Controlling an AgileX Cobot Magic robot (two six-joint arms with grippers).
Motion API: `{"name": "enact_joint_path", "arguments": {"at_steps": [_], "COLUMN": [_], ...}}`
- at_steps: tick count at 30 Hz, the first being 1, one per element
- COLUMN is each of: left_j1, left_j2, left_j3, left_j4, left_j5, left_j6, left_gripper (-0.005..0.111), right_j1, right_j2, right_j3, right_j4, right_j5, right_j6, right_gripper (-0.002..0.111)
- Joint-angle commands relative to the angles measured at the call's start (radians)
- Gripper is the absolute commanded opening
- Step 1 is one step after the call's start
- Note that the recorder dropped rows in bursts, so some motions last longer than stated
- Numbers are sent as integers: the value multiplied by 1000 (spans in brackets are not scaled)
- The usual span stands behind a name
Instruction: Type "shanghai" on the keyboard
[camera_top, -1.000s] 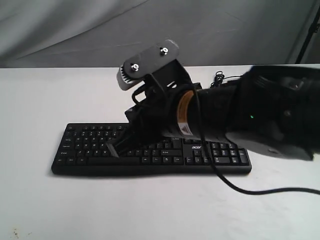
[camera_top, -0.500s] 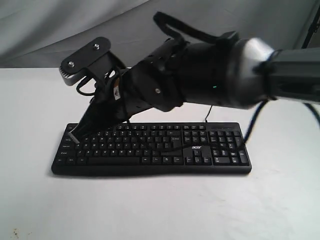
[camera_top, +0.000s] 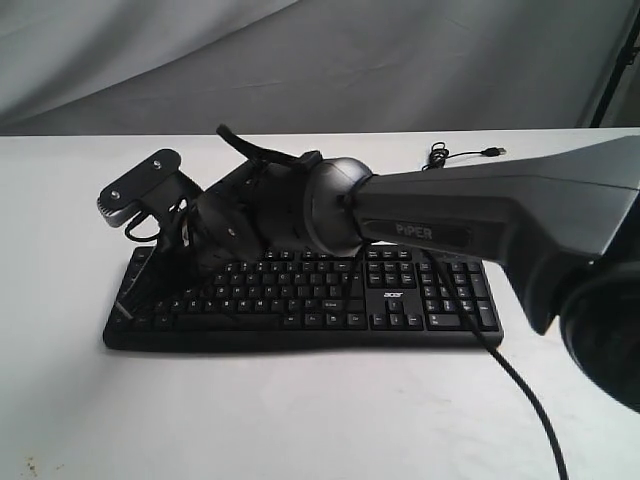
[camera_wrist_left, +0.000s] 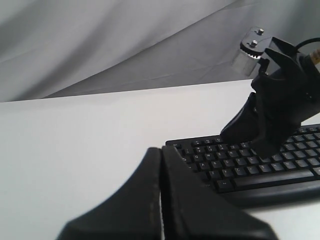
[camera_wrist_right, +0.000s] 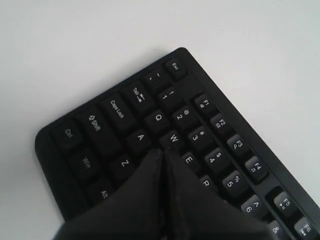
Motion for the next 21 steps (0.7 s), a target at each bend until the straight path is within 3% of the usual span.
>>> {"name": "enact_joint_path", "arguments": {"at_steps": [1,21], "left_j1": [-4,-4], "left_j2": [-3,-3], "left_j3": [4,4], "left_j4": [1,1], "left_j5": [-5,-5], "left_j6": [-3,-3], "left_gripper": [0,0], "right_j1": [2,2], "right_j2": [-4,65], "right_j3": [-15,-15], "right_j4": [23,32], "right_j5": [-14,-157], "right_j6": [-7,-52], "right_gripper": [0,0]}}
